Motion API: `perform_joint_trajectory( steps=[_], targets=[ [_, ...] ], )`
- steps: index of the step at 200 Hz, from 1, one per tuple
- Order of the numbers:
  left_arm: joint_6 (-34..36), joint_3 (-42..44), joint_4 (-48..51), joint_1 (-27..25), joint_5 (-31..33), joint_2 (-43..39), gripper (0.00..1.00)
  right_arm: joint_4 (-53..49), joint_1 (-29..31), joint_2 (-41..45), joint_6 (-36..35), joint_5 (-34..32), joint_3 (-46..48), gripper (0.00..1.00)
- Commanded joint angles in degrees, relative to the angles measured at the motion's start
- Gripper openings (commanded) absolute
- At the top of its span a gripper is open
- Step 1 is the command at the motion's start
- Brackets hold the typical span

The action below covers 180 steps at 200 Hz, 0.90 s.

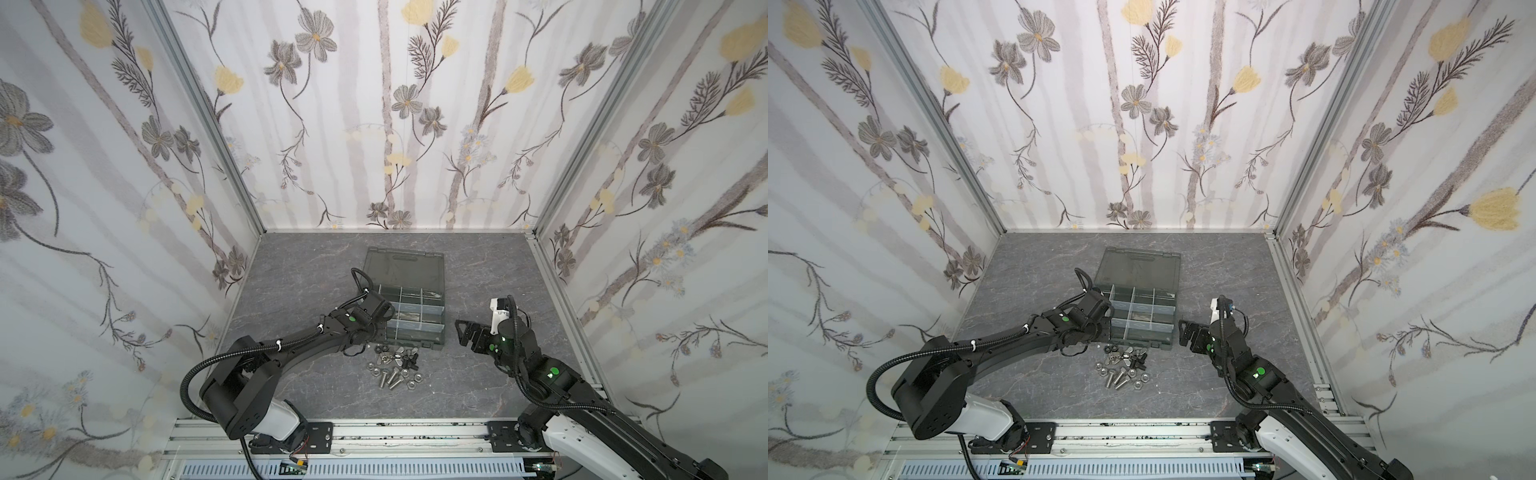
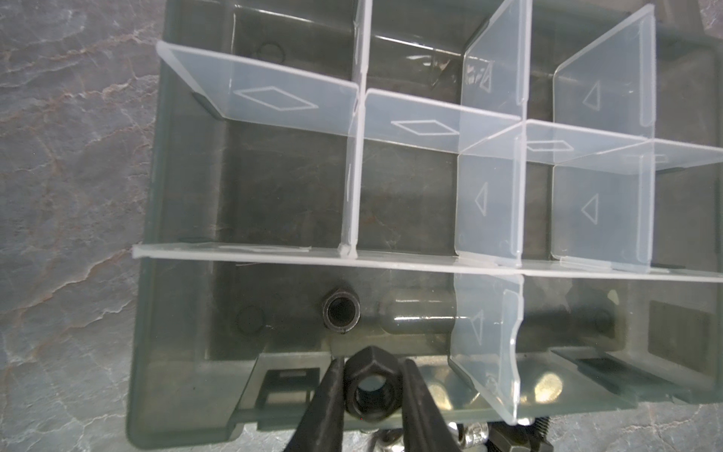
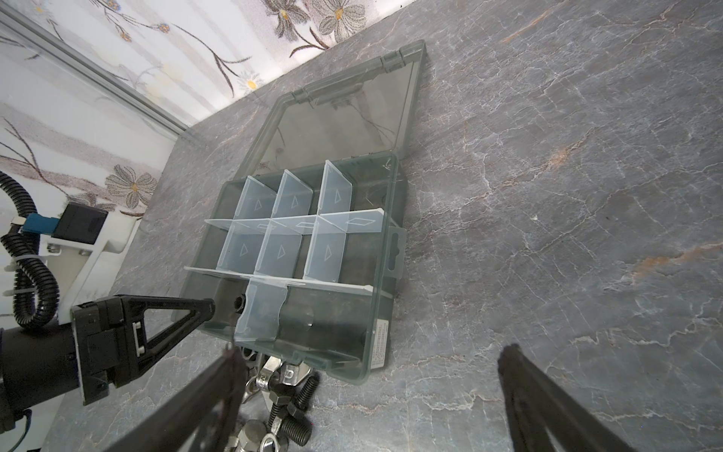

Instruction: Sort the screws and nuts into containers

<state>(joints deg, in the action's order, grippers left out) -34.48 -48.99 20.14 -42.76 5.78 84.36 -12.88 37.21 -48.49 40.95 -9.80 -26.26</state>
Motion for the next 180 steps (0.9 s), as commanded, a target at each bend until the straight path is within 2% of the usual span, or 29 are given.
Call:
perform_joint_trajectory(
  steps=[1, 44, 180],
  targets=[
    [0.1, 0.3, -0.2, 0.1, 1.1, -0.4, 0.29, 0.4, 0.1, 0.0, 0.8, -0.8, -0.4, 1.0],
    [-0.2, 0.6, -0.3, 0.1, 1.1, -0.6, 0.31, 0.3, 0.0, -0.3, 0.7, -0.7, -0.7, 1.0],
    [-2.8, 3.1, -0.3, 0.1, -1.1, -4.4, 0.31, 0.3, 0.1, -0.8, 0.8, -0.6, -0.7, 1.0]
  ],
)
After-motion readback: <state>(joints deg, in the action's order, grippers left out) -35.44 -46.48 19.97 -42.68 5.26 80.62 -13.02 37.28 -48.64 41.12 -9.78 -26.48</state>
